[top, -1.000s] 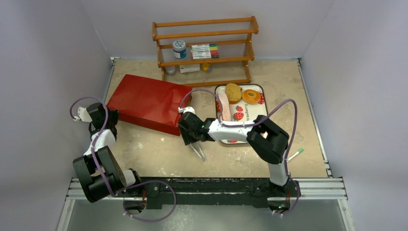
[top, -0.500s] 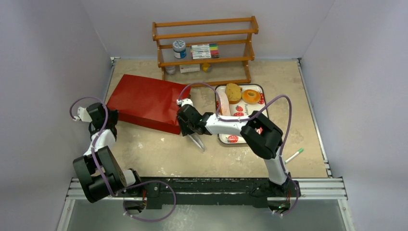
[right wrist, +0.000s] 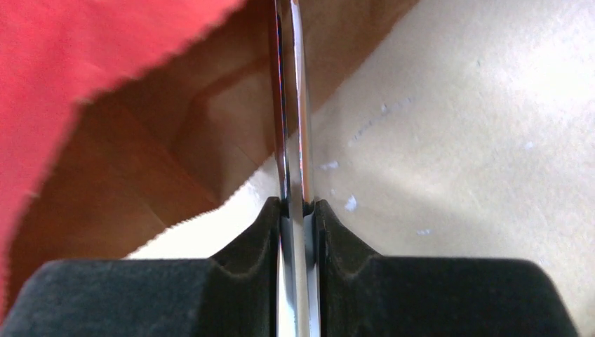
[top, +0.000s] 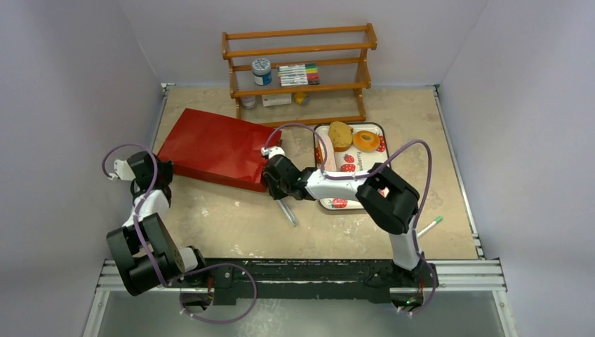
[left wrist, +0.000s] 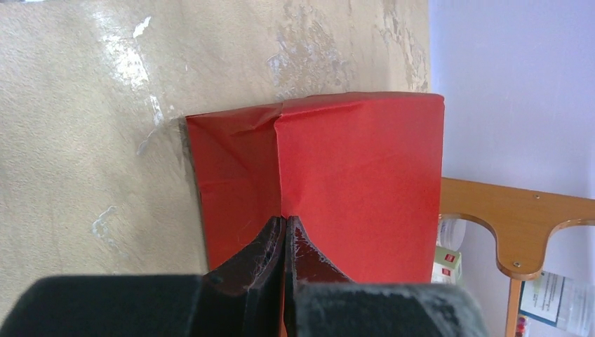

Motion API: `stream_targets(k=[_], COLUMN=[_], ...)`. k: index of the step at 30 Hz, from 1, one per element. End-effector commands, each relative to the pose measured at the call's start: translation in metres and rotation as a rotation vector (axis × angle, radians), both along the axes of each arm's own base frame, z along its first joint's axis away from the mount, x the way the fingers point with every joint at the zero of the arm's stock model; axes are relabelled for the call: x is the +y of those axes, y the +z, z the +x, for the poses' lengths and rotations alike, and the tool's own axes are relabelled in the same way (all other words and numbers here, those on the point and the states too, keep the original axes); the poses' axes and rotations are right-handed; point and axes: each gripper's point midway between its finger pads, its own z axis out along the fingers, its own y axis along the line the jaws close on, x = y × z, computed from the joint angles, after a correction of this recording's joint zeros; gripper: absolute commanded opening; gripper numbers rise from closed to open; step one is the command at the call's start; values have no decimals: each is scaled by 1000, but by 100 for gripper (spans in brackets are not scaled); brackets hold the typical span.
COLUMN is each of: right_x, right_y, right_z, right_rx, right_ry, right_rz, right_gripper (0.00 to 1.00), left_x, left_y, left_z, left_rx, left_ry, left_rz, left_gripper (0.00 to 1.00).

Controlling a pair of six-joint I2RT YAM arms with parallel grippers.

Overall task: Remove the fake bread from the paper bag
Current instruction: Take out the fake bread from the paper bag.

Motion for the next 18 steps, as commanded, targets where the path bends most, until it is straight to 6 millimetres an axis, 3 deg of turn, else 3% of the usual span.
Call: stream_targets(k=[1, 10, 15, 18], right_x=[-53, -72, -62, -54], right_y=[-23, 1, 13, 19], right_z=[-26, -42, -33, -29], right_rx=[106, 110, 74, 64], right_ry=[-42, -69, -41, -14], right_rz=[-163, -130, -107, -105], right_gripper=[7, 4, 17, 19], left_x=[16, 23, 24, 24], left_y=[24, 24, 25, 22], left_z=[7, 0, -2, -5], left_rx=[-103, -116, -98, -73], left_ry=[84, 145, 135, 127], left_rz=[14, -5, 13, 23], left_gripper=[0, 0, 0, 0])
